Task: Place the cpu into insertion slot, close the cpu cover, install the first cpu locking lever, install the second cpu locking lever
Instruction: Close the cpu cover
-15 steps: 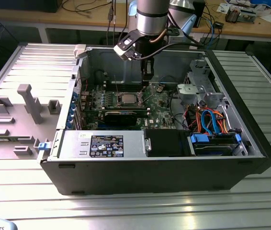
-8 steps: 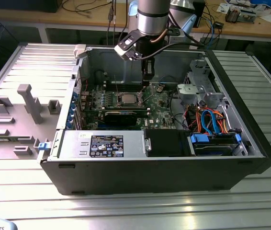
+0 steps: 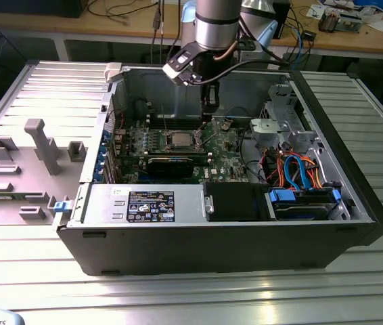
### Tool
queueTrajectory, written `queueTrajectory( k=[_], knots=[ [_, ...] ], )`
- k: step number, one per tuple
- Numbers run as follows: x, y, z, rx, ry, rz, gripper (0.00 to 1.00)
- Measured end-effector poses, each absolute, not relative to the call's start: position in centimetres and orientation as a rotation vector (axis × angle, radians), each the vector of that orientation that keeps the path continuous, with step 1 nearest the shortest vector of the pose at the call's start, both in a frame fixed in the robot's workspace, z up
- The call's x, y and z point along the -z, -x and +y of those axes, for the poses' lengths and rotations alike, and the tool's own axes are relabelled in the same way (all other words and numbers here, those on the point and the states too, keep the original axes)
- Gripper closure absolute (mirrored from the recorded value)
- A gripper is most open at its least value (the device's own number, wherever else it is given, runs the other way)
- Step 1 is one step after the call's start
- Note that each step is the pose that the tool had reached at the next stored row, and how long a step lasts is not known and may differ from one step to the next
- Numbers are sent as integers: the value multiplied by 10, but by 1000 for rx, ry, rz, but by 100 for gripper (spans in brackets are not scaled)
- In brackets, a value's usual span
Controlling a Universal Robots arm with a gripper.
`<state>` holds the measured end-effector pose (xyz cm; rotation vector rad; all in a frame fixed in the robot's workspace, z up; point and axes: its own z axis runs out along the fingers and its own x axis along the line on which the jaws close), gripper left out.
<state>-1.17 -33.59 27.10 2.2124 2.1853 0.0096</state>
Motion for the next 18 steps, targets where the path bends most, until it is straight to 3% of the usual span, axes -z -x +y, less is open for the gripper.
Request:
queueTrajectory(
  k=[18],
  knots=[
    [-271,7,-336,-10,-2212,2185,89]
  ],
)
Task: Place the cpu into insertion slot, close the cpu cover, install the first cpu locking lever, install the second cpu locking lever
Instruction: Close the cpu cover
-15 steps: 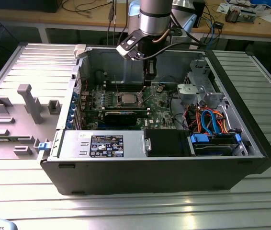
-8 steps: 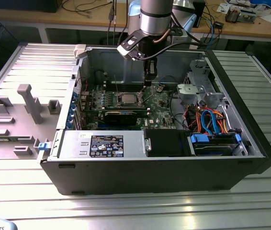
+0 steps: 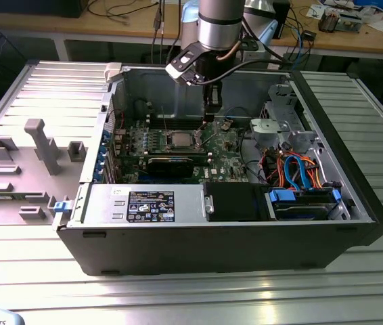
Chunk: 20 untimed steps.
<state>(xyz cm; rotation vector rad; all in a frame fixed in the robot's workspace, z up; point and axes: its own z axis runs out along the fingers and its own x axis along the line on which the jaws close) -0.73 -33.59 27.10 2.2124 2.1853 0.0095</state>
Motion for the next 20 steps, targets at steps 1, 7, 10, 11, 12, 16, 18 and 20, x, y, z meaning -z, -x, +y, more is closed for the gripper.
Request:
queueTrajectory(
  k=[1,7,10,11,12,16,18,20],
  knots=[
    [-271,7,-336,-10,-2212,2185,89],
    [-270,-13,-336,-9,-2213,2185,89],
    [-266,-22,-333,-7,-2213,2186,89],
    [-265,-25,-332,-6,-2214,2186,89],
    [-264,-28,-331,-5,-2214,2187,89],
    [-258,-33,-330,-4,-2214,2187,89],
    [-254,-34,-330,-4,-2214,2187,89],
    [-251,-34,-330,-4,-2214,2187,89]
  ],
)
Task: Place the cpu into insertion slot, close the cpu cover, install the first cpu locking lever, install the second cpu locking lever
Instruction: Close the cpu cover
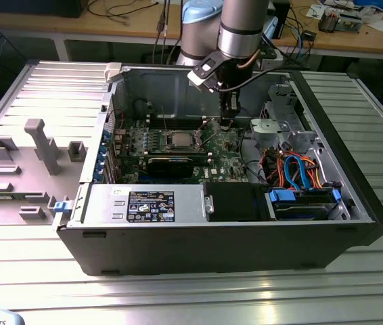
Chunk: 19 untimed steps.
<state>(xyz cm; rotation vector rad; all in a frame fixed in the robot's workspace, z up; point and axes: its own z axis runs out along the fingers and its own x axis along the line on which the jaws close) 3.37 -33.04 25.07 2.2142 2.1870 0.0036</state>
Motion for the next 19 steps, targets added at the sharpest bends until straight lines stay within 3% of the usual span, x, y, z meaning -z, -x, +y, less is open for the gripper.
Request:
queueTrajectory(
  k=[19],
  knots=[
    [-250,-34,-330,-2,-2204,2199,89]
  ],
)
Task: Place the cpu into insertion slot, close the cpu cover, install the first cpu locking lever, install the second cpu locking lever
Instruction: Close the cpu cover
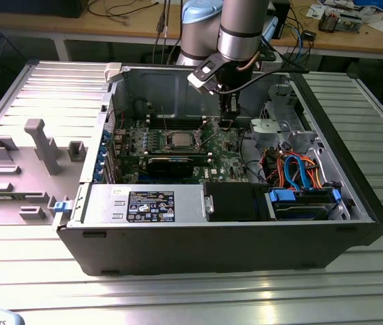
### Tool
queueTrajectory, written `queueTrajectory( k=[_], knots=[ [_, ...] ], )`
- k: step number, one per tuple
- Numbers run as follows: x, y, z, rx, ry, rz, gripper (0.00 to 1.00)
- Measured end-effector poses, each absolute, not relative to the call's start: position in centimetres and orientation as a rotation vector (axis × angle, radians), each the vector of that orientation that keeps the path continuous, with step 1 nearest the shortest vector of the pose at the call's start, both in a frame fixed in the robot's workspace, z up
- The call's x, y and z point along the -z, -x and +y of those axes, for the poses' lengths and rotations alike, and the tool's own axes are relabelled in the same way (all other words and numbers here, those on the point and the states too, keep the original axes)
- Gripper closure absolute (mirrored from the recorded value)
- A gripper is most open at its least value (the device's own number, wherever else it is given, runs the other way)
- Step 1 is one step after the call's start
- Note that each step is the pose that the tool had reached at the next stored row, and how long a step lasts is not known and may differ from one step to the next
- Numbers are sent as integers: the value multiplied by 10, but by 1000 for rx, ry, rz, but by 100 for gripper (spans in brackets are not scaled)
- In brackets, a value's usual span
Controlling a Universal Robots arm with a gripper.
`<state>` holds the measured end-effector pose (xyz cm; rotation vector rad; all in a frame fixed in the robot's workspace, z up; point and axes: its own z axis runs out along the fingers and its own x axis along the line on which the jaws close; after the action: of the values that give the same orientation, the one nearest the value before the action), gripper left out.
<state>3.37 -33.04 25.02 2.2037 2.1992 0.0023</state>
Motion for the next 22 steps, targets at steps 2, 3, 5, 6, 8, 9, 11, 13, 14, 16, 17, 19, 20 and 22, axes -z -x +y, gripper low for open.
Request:
queueTrajectory(
  k=[2,3,5,6,8,9,11,13,14,16,17,19,20,22],
  knots=[
    [-250,-34,-330,-2,-2203,2200,89],
    [-250,-34,-330,-2,-2203,2200,89],
    [-250,-34,-330,-2,-2202,2201,89],
    [-250,-34,-330,-2,-2202,2202,89],
    [-250,-34,-330,-2,-2201,2202,89],
    [-250,-34,-330,-2,-2201,2202,89],
    [-250,-33,-330,-2,-2201,2202,89],
    [-250,-33,-330,-2,-2201,2202,89],
    [-250,-33,-330,-2,-2201,2202,89],
    [-250,-32,-330,-2,-2201,2202,89],
    [-250,-32,-330,-2,-2201,2202,89],
    [-250,-32,-330,-2,-2201,2202,89],
    [-250,-32,-330,-2,-2201,2202,89],
    [-250,-31,-330,-2,-2201,2202,89]
  ],
)
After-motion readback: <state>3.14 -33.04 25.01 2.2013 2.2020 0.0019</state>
